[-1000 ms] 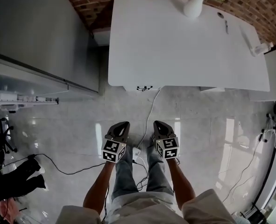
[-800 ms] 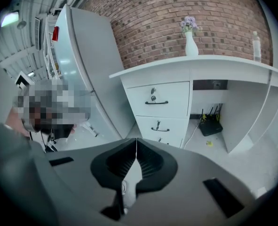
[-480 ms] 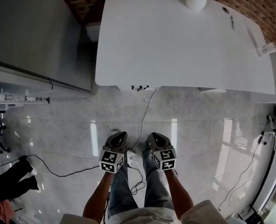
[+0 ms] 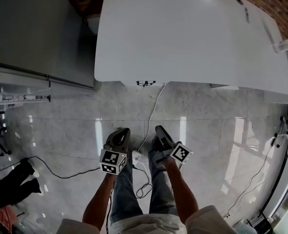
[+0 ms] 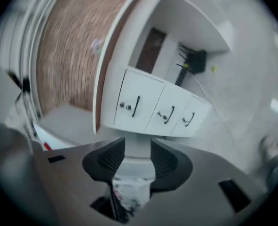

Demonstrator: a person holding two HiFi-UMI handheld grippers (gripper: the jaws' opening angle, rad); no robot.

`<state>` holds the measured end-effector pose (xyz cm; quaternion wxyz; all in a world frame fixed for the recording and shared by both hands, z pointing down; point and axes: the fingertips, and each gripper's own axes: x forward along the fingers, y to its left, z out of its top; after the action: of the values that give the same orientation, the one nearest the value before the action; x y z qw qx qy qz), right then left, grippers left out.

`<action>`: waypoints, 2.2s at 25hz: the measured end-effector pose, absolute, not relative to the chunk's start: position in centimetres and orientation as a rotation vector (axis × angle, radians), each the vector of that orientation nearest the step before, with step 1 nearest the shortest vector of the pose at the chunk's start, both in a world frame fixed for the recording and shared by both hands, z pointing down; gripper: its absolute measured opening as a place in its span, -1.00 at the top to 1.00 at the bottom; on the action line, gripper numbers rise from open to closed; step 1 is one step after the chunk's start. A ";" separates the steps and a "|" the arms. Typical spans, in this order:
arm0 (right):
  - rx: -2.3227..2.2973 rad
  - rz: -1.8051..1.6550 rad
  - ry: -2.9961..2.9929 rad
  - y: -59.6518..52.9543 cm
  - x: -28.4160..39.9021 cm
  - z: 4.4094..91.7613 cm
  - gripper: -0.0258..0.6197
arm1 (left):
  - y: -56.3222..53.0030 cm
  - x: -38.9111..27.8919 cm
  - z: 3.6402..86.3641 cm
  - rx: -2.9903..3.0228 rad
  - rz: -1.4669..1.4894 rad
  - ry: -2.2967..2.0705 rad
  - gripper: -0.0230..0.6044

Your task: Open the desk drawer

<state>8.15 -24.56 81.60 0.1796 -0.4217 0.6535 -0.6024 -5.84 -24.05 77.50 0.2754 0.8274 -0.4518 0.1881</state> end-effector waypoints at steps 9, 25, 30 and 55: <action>-1.078 -1.759 1.440 -25.1 8.0 85.4 0.34 | -21.9 -5.5 77.4 2.195 0.498 -1.220 0.89; -1.105 -1.632 1.503 -44.3 6.9 85.6 0.34 | -19.9 -10.2 77.1 2.109 0.506 -1.330 0.89; -1.047 -1.583 1.438 -47.7 6.4 85.2 0.34 | -19.8 -11.3 77.4 2.078 0.521 -1.353 0.89; -1.024 -1.553 1.462 -43.6 6.0 83.3 0.81 | -20.7 -9.1 77.1 2.110 0.508 -1.280 0.89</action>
<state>5.99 -43.61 83.31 0.3781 -0.4006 0.5720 -0.6078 -9.12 -20.72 77.05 0.3061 0.7971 -0.4838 0.1918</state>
